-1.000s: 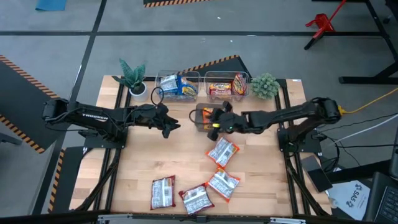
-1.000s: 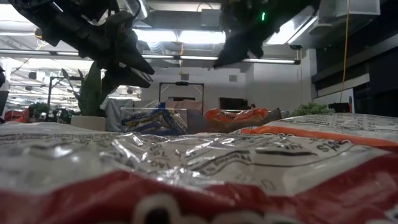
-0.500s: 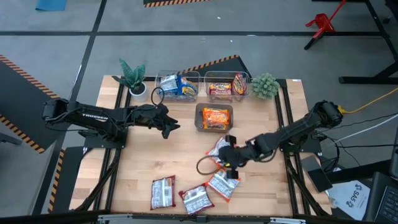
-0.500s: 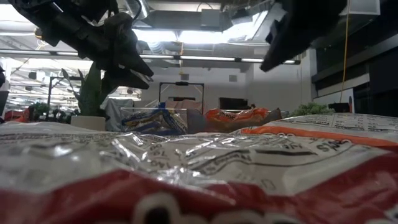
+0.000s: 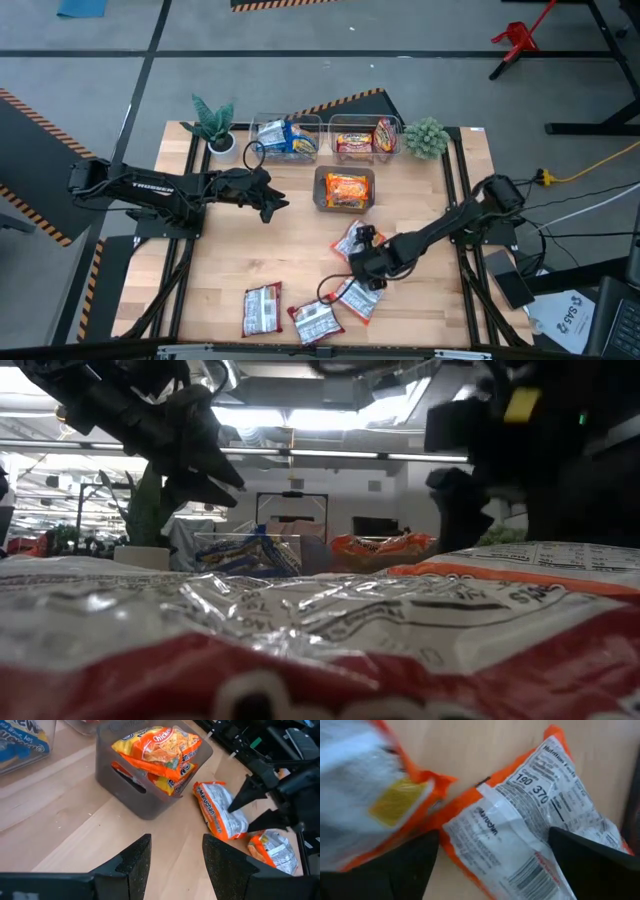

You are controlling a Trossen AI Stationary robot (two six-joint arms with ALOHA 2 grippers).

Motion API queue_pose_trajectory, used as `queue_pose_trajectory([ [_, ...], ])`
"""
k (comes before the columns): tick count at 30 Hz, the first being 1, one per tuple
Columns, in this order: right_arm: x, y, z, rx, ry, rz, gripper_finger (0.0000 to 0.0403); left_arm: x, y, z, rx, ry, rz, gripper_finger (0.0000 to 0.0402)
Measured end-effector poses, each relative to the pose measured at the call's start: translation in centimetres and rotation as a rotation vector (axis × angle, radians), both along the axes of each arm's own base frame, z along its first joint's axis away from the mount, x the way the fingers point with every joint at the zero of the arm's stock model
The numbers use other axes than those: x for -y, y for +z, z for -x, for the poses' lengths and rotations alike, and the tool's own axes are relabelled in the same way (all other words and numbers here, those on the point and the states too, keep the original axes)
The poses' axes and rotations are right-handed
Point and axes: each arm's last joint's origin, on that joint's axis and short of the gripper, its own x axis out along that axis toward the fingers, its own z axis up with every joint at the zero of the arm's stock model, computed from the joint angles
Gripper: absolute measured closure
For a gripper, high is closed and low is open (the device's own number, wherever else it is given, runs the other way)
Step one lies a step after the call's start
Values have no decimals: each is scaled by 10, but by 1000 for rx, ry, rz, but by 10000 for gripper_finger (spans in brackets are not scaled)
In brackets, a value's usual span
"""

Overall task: Sort Maruchan noodles
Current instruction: Put the orange noodle pack into the black bin

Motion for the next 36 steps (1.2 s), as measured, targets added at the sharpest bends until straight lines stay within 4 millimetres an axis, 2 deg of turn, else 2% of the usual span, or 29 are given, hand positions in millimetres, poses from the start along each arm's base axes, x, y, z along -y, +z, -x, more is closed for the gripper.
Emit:
queue_pose_trajectory([
  [6, 1, -17, -3, -7, -1, 142, 16, 0, -1, 1, -11, 12, -5, 230],
  [10, 2, -18, -5, 30, -43, 182, 49, -1, -1, 1, -17, 22, -9, 230],
  [13, 3, -19, -5, 41, -87, 174, 105, -1, -1, 1, -17, 24, -11, 230],
  [20, 4, -18, -4, 62, -190, 156, 280, -1, -1, 1, -18, 39, -19, 230],
  [25, 0, -3, -12, 22, -188, 136, 384, -1, -1, 1, -18, 39, -19, 230],
  [36, -15, 49, -41, 104, -231, -120, 396, -1, -1, 1, -17, 39, -18, 230],
])
